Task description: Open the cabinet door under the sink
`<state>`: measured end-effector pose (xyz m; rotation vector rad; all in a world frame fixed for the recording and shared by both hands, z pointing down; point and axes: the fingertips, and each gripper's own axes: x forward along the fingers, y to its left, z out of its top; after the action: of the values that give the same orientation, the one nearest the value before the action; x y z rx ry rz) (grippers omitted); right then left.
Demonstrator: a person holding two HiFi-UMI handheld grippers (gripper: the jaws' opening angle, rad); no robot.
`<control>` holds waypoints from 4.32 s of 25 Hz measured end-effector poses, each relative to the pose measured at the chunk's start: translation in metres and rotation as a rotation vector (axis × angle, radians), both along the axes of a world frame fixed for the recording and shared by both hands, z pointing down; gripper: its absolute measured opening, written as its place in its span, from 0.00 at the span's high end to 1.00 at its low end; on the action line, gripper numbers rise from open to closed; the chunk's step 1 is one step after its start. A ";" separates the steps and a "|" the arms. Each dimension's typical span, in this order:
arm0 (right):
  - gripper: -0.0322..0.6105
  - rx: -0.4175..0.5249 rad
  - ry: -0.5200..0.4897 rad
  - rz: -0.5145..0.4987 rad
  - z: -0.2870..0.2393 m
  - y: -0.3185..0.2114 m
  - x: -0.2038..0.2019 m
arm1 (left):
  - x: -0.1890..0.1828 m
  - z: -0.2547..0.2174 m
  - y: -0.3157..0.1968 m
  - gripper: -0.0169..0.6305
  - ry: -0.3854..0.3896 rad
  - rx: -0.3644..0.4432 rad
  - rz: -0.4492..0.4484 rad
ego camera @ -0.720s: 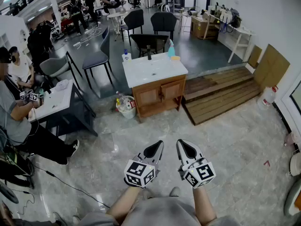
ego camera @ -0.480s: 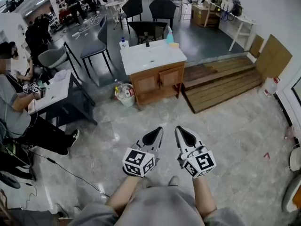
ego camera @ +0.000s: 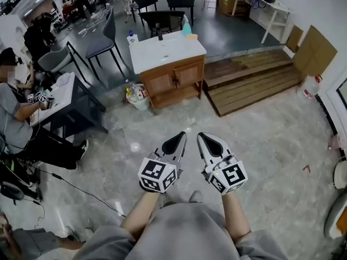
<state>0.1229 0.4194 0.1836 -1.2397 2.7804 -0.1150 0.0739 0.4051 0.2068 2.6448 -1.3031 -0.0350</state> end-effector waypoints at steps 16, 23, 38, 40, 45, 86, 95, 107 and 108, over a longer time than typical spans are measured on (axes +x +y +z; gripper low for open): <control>0.94 -0.096 -0.048 -0.011 0.041 -0.042 0.033 | 0.019 0.037 -0.037 0.96 -0.018 -0.074 -0.046; 0.94 -0.127 -0.045 0.009 0.051 -0.105 0.016 | 0.003 0.048 -0.101 0.96 -0.011 -0.094 -0.034; 0.93 -0.174 -0.019 0.082 0.067 -0.229 -0.045 | -0.060 0.065 -0.224 0.96 -0.015 -0.119 0.027; 0.94 -0.183 -0.017 0.096 0.071 -0.238 -0.050 | -0.066 0.067 -0.234 0.96 -0.014 -0.121 0.036; 0.93 -0.202 -0.007 0.110 0.080 -0.261 -0.054 | -0.069 0.075 -0.258 0.96 -0.004 -0.141 0.047; 0.93 -0.431 -0.011 -0.032 0.219 -0.545 -0.057 | -0.056 0.224 -0.527 0.96 -0.070 -0.380 -0.035; 0.93 -0.453 -0.015 0.013 0.269 -0.588 -0.065 | -0.070 0.278 -0.574 0.96 -0.083 -0.418 -0.025; 0.93 -0.493 -0.005 0.029 0.312 -0.605 -0.081 | -0.086 0.332 -0.591 0.96 -0.111 -0.487 -0.013; 0.93 -0.493 0.000 0.028 0.316 -0.606 -0.083 | -0.087 0.338 -0.593 0.96 -0.117 -0.492 -0.016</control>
<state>0.0401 -0.1861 0.5000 -1.3602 2.8254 -0.8403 -0.0134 -0.1877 0.5450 2.2414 -1.1802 0.3915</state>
